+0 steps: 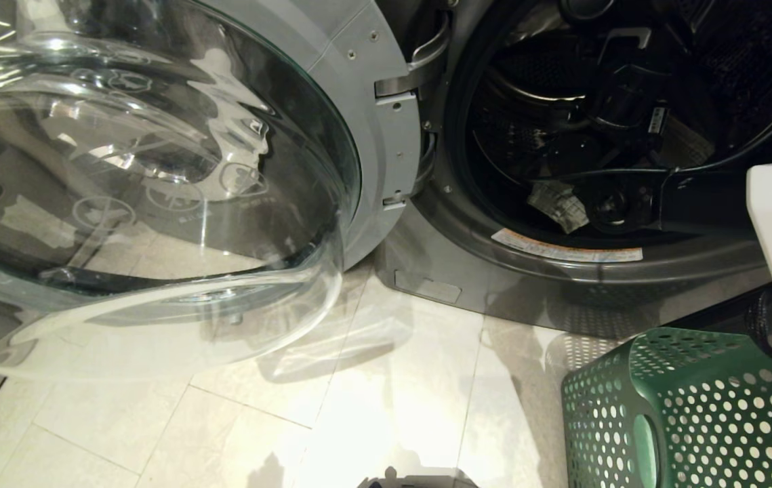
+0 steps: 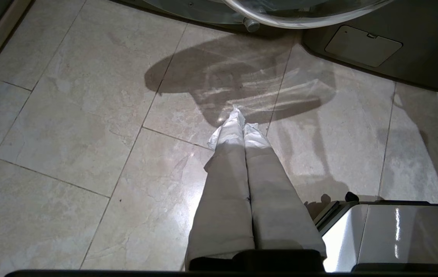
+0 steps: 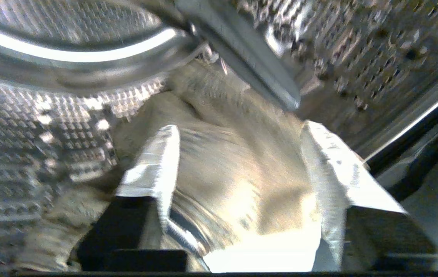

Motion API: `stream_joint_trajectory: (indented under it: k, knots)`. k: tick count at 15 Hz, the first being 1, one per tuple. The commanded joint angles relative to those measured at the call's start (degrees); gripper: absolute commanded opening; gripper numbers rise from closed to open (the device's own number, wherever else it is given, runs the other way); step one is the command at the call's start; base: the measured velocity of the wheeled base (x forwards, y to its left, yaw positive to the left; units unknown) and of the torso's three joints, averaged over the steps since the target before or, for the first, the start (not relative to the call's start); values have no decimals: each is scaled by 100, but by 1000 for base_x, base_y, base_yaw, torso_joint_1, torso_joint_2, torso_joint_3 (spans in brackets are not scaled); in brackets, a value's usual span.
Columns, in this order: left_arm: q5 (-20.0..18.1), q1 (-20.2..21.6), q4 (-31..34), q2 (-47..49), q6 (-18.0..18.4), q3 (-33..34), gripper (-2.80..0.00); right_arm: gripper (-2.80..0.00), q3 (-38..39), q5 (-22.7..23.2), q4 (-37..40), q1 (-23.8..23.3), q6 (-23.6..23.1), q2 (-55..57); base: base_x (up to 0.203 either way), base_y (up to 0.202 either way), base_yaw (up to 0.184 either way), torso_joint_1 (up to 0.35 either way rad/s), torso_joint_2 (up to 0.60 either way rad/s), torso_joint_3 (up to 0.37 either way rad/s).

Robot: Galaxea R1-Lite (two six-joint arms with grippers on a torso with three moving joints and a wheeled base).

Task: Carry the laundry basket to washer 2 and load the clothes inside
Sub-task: Place the clothes into the washing machine

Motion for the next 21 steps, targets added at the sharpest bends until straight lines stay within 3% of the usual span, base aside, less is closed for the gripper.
stream_joint_trajectory:
  k: [1, 6, 8, 10, 13, 15, 16, 21]
  knots:
    - [2, 0, 1, -1, -3, 0, -280, 0, 36, -24, -16, 148, -16, -295, 0, 0, 0, 0, 0, 0]
    - [2, 0, 1, -1, -3, 0, -280, 0, 608, -21, 285, 337, 11, -756, 0, 0, 0, 0, 0, 0]
    - [2, 0, 1, -1, -3, 0, -280, 0, 1556, 25, 1251, 353, 244, -1290, 0, 0, 0, 0, 0, 0]
    - [2, 0, 1, -1, -3, 0, -280, 0, 2047, 422, 2702, 357, 998, -1760, 0, 0, 0, 0, 0, 0]
    - [2, 0, 1, -1, -3, 0, -280, 0, 2064, 1099, 4700, 352, 2245, -1917, 0, 0, 0, 0, 0, 0]
    - [2, 0, 1, -1, -3, 0, -280, 0, 1893, 1941, 5477, 346, 3197, -1980, 0, 0, 0, 0, 0, 0]
    - [2, 0, 1, -1, -3, 0, -280, 0, 1852, 2118, 5537, 346, 3350, -2001, 0, 0, 0, 0, 0, 0]
    - [2, 0, 1, -1, -3, 0, -280, 0, 1705, 2128, 5754, 334, 3320, -2002, 0, 0, 0, 0, 0, 0]
